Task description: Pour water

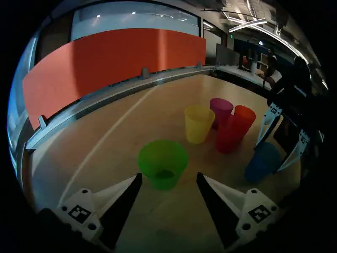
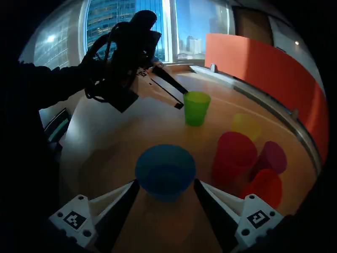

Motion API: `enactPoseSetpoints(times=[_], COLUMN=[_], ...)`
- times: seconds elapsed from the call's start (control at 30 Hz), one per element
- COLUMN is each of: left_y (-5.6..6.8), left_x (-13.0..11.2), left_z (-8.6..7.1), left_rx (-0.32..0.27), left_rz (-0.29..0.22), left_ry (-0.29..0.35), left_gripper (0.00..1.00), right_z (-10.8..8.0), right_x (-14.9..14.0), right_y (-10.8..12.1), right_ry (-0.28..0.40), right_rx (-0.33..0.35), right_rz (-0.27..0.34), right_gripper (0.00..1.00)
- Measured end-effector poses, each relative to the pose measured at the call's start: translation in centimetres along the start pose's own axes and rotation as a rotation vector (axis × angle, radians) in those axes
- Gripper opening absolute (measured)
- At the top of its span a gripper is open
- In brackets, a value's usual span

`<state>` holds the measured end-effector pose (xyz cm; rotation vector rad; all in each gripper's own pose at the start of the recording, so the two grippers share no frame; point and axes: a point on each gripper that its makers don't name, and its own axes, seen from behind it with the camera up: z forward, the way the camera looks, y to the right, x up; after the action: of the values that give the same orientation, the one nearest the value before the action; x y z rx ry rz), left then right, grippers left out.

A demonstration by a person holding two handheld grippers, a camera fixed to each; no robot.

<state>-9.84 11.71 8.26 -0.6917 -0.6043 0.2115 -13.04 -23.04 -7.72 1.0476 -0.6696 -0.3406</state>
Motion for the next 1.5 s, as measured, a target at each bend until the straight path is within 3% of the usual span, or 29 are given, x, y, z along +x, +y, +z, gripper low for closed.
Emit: enactPoseSetpoints(times=[0.3, 0.7, 0.97, 1.07, 1.2, 1.5], left_y=[-0.8, -0.4, -0.4, -0.4, -0.7, -0.8], left_x=[-0.1, 0.3, 0.5, 0.6, 0.6, 0.5], left_z=[1.8, 3.3, 3.8, 4.0, 4.2, 4.1], left_rx=[0.014, -0.002, 0.0, 0.003, 0.018, 0.024], left_rz=[0.005, 0.01, 0.022, 0.021, 0.02, 0.013], left_ry=[-0.021, -0.023, -0.018, -0.019, -0.017, -0.01], left_gripper=[0.96, 0.96, 0.96, 0.96, 0.86, 0.85], right_z=[1.2, 2.5, 2.6, 2.6, 2.6, 2.4], right_x=[0.3, 0.9, 1.0, 0.9, 0.9, 0.8], right_y=[-0.2, -0.6, -0.5, -0.3, -0.2, -0.4], right_ry=[0.004, 0.02, 0.026, 0.024, 0.024, 0.03], right_rx=[0.007, 0.012, 0.011, 0.004, -0.002, -0.001], right_rz=[-0.006, -0.01, -0.006, -0.007, -0.01, -0.01], right_gripper=[1.0, 1.0, 1.0, 0.94, 0.88, 0.87])
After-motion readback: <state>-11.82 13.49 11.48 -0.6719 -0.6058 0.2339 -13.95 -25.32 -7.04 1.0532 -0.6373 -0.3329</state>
